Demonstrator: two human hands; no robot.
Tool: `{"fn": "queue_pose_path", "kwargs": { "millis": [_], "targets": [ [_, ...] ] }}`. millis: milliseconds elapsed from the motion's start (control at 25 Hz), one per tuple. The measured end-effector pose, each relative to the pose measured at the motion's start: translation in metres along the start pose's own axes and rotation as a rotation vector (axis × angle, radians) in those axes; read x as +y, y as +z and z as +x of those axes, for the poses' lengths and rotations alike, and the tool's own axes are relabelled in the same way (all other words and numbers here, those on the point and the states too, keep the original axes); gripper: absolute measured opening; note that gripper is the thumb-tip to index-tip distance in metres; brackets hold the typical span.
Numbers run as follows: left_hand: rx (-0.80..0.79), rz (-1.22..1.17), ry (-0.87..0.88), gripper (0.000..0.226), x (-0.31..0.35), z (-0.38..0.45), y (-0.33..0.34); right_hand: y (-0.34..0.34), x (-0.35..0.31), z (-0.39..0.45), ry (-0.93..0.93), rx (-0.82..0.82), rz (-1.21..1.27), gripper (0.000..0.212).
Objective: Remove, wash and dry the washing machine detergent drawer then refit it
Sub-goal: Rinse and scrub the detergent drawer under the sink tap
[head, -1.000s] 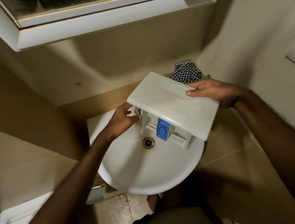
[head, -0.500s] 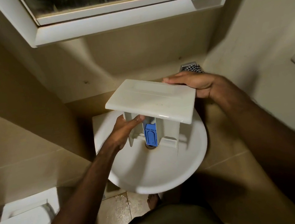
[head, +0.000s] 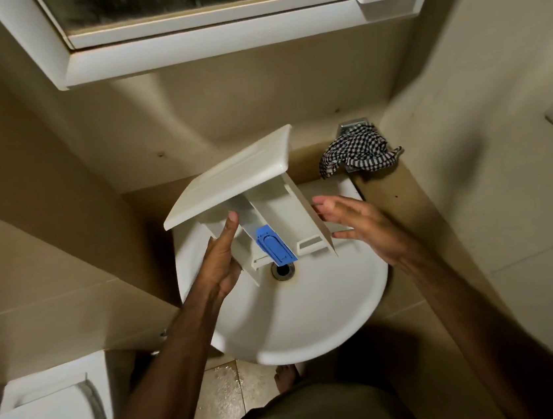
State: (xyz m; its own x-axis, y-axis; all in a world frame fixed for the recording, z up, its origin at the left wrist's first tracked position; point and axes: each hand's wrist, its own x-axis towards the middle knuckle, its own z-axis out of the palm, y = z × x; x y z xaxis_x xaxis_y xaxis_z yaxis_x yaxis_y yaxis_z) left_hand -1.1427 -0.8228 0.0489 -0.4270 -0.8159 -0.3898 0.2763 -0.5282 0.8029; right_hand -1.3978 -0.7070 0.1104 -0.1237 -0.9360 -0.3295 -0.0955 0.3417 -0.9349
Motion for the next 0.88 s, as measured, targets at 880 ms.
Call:
{"fn": "queue_pose_path", "kwargs": {
  "millis": [880],
  "targets": [
    [0.073,0.153,0.023,0.039,0.03,-0.013,0.014,0.027,0.009,0.013,-0.146,0.047,-0.174,0.054]
  ]
}}
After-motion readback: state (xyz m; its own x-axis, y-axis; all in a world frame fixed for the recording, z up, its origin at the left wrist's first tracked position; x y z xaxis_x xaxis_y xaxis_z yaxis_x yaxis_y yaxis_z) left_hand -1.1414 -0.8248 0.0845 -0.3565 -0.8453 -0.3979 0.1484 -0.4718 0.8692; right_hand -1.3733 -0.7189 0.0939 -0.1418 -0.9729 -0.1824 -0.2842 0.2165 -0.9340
